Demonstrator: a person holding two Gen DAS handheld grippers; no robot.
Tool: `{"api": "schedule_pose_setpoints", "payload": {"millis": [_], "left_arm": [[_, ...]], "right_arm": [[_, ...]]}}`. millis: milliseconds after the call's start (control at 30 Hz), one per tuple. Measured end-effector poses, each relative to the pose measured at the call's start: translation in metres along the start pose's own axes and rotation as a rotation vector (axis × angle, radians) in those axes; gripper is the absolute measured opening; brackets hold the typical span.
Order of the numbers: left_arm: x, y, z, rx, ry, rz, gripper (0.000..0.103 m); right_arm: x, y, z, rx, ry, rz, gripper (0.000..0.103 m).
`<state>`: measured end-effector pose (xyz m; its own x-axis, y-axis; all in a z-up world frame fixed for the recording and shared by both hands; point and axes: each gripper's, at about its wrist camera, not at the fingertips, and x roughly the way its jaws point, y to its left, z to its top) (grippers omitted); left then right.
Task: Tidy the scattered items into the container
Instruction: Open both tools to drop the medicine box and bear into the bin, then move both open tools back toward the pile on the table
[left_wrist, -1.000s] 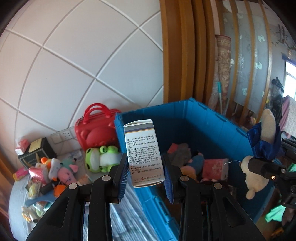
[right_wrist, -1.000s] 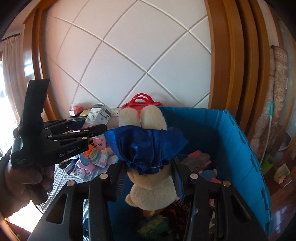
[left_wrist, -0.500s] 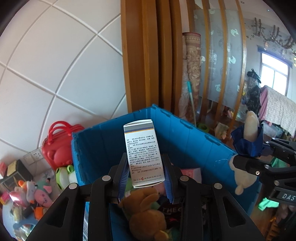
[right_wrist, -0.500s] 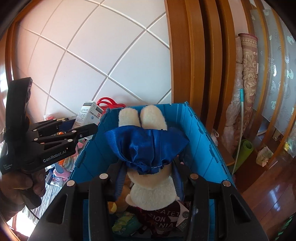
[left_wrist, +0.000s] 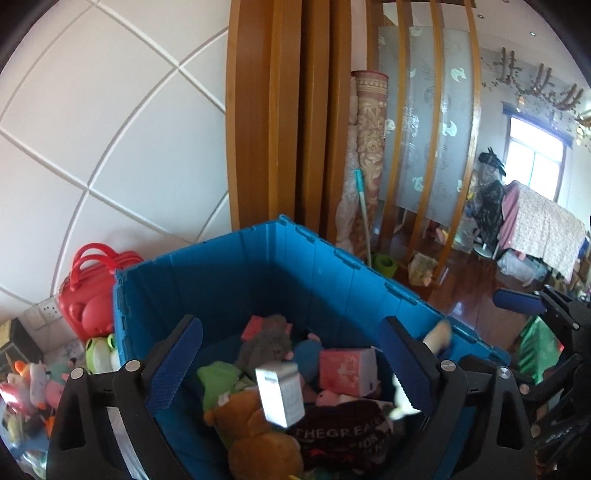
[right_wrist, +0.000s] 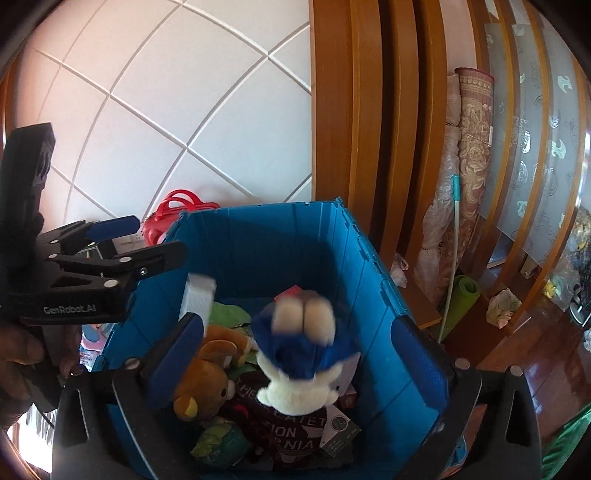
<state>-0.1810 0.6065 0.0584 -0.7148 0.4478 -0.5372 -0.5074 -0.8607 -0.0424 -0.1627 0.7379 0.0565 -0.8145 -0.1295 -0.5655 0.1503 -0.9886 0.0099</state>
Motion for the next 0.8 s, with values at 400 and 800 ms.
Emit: {"api": "schedule_pose_setpoints", "payload": {"millis": [400, 800], "left_arm": [[-0.032, 0.071, -0.044, -0.108, 0.045, 0.163, 0.097], [-0.140, 0.205, -0.143, -0.298, 0.087, 0.437, 0.097]], "right_arm": [[0.011, 0.035, 0.007, -0.015, -0.004, 0.127, 0.103], [0.036, 0.190, 0.014, -0.188, 0.000, 0.410, 0.103]]}}
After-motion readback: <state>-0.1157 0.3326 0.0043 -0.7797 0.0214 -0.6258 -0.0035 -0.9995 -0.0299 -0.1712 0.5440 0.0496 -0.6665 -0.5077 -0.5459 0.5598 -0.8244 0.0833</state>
